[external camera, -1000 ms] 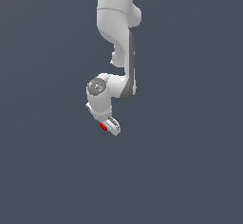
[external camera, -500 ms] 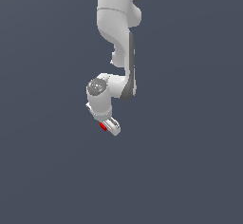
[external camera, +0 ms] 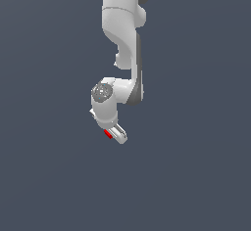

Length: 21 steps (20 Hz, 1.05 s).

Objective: Pick up the red cube and move it to a goal position.

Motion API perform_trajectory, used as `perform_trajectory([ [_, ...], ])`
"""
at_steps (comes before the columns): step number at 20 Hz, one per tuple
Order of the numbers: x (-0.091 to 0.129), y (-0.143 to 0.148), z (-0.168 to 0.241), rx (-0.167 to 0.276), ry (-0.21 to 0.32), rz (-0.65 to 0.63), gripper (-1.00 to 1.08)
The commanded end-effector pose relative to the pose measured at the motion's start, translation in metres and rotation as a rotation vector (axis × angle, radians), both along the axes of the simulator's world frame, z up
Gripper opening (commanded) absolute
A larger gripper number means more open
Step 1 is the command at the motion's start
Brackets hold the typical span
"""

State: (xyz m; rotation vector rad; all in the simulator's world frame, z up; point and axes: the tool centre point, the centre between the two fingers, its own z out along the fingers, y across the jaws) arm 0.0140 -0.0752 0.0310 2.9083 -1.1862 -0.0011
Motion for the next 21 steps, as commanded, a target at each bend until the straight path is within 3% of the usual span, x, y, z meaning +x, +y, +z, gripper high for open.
perform_trajectory([
  [1, 0.011, 0.005, 0.005, 0.000, -0.001, 0.000, -1.00],
  [11, 0.055, 0.024, 0.024, 0.000, -0.001, 0.000, -1.00],
  [21, 0.069, 0.029, 0.029, 0.000, -0.001, 0.000, -1.00],
])
